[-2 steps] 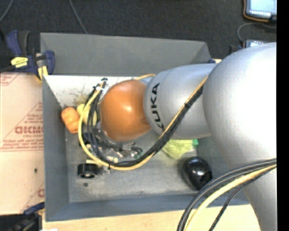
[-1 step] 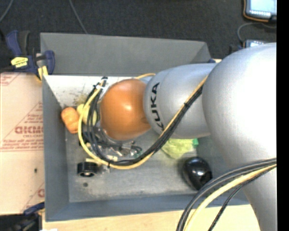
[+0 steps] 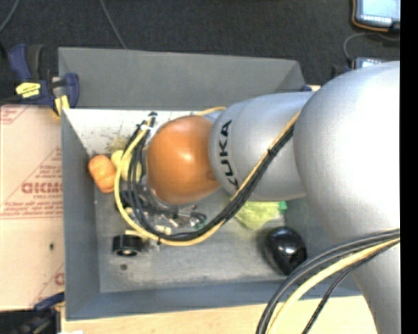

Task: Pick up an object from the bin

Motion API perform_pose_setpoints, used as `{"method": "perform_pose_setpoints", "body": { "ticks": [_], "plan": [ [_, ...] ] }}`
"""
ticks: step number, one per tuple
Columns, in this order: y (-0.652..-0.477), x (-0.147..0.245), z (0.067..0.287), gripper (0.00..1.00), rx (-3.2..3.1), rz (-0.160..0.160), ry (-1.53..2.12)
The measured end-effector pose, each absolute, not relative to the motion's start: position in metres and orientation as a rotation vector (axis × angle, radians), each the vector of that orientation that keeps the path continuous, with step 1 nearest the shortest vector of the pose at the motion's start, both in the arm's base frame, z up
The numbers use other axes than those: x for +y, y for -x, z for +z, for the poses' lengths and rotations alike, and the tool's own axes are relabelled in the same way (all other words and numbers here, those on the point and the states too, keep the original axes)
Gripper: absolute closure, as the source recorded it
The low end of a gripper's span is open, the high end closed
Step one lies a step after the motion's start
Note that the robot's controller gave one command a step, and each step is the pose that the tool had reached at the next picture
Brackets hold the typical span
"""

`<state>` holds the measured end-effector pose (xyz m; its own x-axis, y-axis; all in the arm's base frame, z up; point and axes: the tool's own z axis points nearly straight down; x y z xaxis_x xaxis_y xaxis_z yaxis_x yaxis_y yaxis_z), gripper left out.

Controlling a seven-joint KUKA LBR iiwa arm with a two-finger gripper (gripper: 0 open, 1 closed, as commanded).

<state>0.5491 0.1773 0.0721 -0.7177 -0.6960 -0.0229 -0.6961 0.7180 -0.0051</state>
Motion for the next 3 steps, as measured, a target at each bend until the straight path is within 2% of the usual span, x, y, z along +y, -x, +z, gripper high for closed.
{"method": "perform_pose_setpoints", "body": {
  "ticks": [3],
  "plan": [
    [-0.5529,0.1855,0.0720,1.00,2.930,0.014,1.050]
  ]
}}
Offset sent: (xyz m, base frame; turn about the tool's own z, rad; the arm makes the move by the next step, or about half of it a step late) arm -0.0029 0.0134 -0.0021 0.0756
